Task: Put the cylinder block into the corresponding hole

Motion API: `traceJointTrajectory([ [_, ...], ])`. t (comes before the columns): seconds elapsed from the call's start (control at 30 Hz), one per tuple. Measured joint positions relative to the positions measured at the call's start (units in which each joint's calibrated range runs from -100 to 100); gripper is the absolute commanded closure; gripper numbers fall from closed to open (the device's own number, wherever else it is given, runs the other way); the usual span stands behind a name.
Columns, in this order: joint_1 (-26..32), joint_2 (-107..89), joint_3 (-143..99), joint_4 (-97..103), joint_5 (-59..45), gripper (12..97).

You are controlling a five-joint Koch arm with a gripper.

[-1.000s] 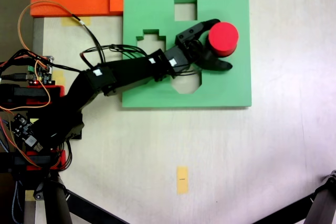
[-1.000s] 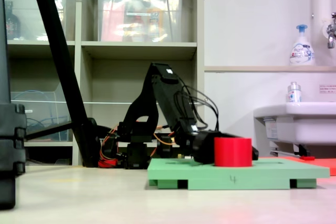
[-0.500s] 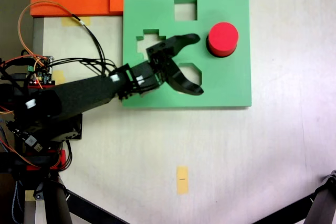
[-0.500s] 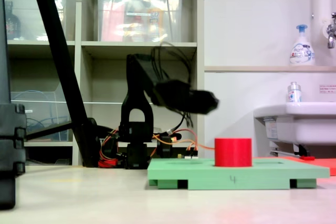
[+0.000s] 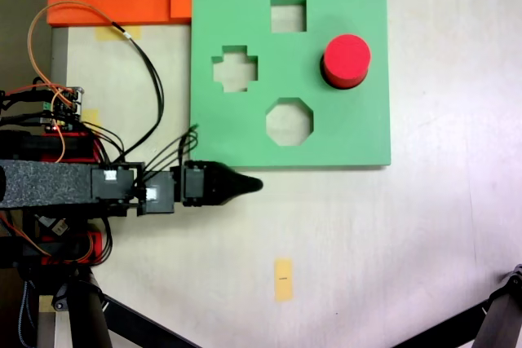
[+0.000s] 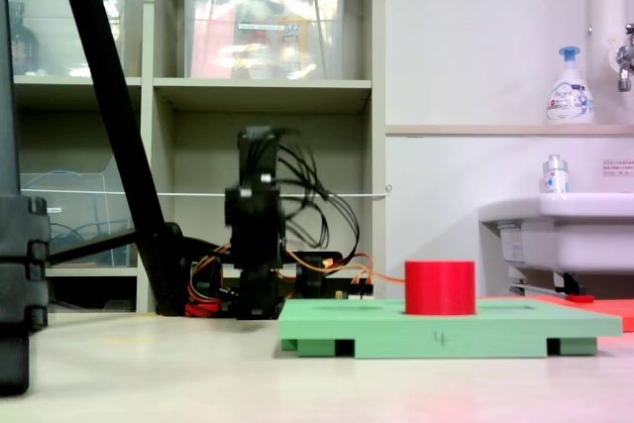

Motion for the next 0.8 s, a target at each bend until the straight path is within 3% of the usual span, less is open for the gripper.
traceJointTrajectory([
  [0.23,0.59,-0.27,-16.07,0.10,-0.05,64.1],
  [0.8,0.59,-0.55,-16.07,-4.89,-0.15,59.6],
])
